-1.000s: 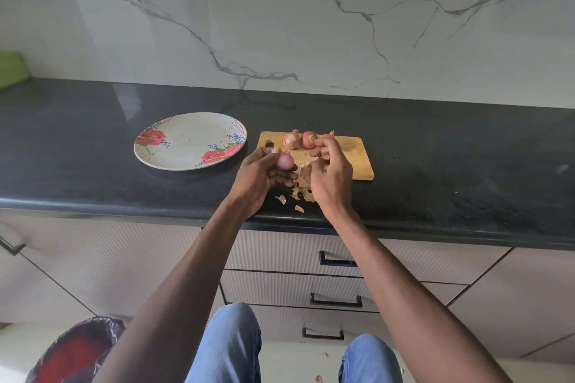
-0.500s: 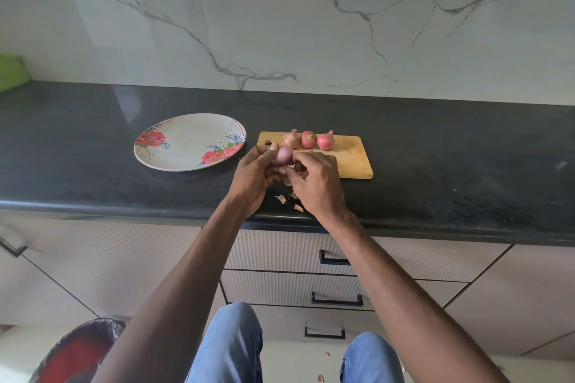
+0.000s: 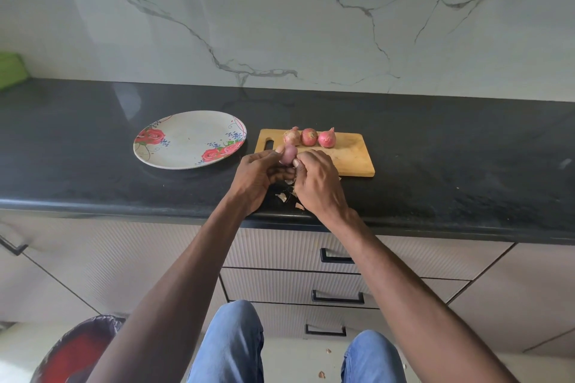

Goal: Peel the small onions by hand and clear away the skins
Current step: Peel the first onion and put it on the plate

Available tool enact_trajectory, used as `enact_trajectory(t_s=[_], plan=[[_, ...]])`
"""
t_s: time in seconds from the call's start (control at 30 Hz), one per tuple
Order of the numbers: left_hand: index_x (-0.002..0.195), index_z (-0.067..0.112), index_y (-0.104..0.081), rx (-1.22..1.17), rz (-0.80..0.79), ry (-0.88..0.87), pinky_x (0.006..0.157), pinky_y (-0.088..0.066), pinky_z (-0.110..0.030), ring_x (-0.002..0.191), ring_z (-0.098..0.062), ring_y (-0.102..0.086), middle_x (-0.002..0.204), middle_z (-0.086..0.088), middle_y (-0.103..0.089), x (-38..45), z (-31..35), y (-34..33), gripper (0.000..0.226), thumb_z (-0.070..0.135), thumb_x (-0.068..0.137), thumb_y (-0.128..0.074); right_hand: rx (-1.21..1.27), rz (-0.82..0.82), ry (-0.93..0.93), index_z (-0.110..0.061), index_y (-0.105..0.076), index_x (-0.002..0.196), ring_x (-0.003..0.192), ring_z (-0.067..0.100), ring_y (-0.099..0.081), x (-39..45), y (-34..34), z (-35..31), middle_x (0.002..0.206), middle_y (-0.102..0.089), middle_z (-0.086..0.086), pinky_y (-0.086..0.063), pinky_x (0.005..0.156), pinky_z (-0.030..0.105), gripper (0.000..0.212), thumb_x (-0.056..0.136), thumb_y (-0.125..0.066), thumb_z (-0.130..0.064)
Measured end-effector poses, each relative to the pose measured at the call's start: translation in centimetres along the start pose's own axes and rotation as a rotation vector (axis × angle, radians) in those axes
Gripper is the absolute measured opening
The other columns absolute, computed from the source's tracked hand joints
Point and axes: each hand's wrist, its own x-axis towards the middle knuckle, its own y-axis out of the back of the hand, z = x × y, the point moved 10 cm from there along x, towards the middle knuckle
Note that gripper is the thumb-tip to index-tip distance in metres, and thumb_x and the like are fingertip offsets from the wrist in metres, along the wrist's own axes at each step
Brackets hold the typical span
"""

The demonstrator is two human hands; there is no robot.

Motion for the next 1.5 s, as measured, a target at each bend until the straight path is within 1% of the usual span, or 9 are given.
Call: enact_trajectory(t_s=[0.2, 0.33, 0.4, 0.5, 0.7, 0.93, 1.3, 1.4, 1.5], plan=[[0.093, -0.004, -0.072, -0.003, 0.009, 0.012, 0.072, -0.060, -0.030, 0.076, -0.024, -0.069, 0.086, -0.017, -0.072, -0.2, 0.0, 0.0, 0.022, 0.009, 0.101, -0.056, 0.081, 0.069, -0.022, -0.012, -0.049, 0.066, 0.062, 0.010, -0.041, 0.2, 1.2, -0.5, 0.066, -0.045, -0.006, -0.033, 0.062, 0.021, 0.023, 0.088, -0.055, -0.014], [0.095, -0.005, -0.068, -0.040, 0.057, 0.000, 0.072, -0.061, -0.031, 0.071, -0.024, -0.069, 0.082, -0.018, -0.070, -0.3, 0.2, 0.3, 0.023, 0.011, 0.102, -0.053, 0.107, 0.112, -0.082, -0.014, -0.049, 0.068, 0.062, 0.015, -0.047, 0.3, 1.8, 0.6, 0.065, -0.051, -0.001, -0.045, 0.056, 0.032, 0.019, 0.083, -0.058, -0.015], [0.099, -0.006, -0.065, -0.066, 0.083, 0.010, 0.070, -0.061, -0.030, 0.070, -0.026, -0.069, 0.085, -0.023, -0.069, -0.2, 0.2, 0.6, 0.026, 0.015, 0.105, -0.051, 0.116, 0.077, -0.104, -0.005, -0.064, 0.086, 0.077, 0.020, -0.058, 0.3, 1.2, 1.1, 0.085, -0.064, 0.006, -0.054, 0.071, 0.033, 0.007, 0.082, -0.068, 0.000], [0.102, -0.006, -0.064, -0.078, 0.078, 0.021, 0.066, -0.061, -0.030, 0.069, -0.028, -0.069, 0.089, -0.027, -0.067, -0.1, 0.1, 0.6, 0.030, 0.018, 0.107, -0.047, 0.129, 0.051, -0.111, -0.003, -0.068, 0.121, 0.101, 0.018, -0.061, 0.5, 1.1, 1.0, 0.116, -0.068, 0.009, -0.044, 0.088, 0.012, 0.039, 0.083, -0.075, 0.001], [0.100, -0.003, -0.067, -0.028, 0.021, 0.021, 0.070, -0.060, -0.032, 0.067, -0.026, -0.069, 0.080, -0.020, -0.070, 0.0, 0.0, 0.0, 0.032, 0.026, 0.103, -0.055, 0.112, 0.062, -0.024, -0.002, -0.073, 0.109, 0.095, 0.029, -0.065, 0.2, 1.2, 0.0, 0.108, -0.072, 0.010, -0.056, 0.081, 0.039, 0.021, 0.088, -0.073, -0.005], [0.091, 0.004, -0.058, 0.006, 0.000, 0.004, 0.070, -0.061, -0.032, 0.068, -0.026, -0.069, 0.081, -0.019, -0.070, -0.2, 0.2, 0.0, 0.019, 0.020, 0.101, -0.058, 0.023, 0.089, 0.044, -0.001, -0.071, 0.086, 0.077, 0.022, -0.062, 0.2, 1.7, -0.9, 0.085, -0.070, 0.007, -0.050, 0.073, 0.032, 0.006, 0.086, -0.066, 0.002], [0.096, 0.003, -0.056, 0.016, 0.068, -0.028, 0.072, -0.062, -0.035, 0.067, -0.026, -0.071, 0.085, -0.021, -0.072, -0.2, 0.2, 0.6, 0.017, 0.019, 0.102, -0.057, 0.160, 0.167, -0.156, -0.010, -0.052, 0.064, 0.054, 0.017, -0.048, 0.1, 2.7, 1.1, 0.060, -0.058, 0.001, -0.044, 0.058, 0.033, 0.025, 0.088, -0.054, -0.019], [0.102, -0.001, -0.059, -0.002, 0.065, -0.003, 0.069, -0.062, -0.033, 0.066, -0.028, -0.070, 0.086, -0.024, -0.069, -0.2, 0.1, 0.5, 0.025, 0.022, 0.106, -0.050, 0.156, 0.146, -0.173, -0.013, -0.058, 0.081, 0.063, 0.019, -0.060, 0.2, 2.1, 1.6, 0.077, -0.066, 0.003, -0.054, 0.066, 0.050, 0.011, 0.088, -0.066, -0.010], [0.105, -0.002, -0.061, -0.006, 0.048, -0.001, 0.068, -0.061, -0.034, 0.065, -0.028, -0.068, 0.085, -0.025, -0.068, -0.2, 0.2, 0.4, 0.030, 0.025, 0.106, -0.049, 0.166, 0.118, -0.134, -0.009, -0.069, 0.112, 0.090, 0.018, -0.065, 0.5, 1.7, 1.5, 0.105, -0.071, 0.004, -0.055, 0.078, 0.054, 0.032, 0.082, -0.079, -0.008]])
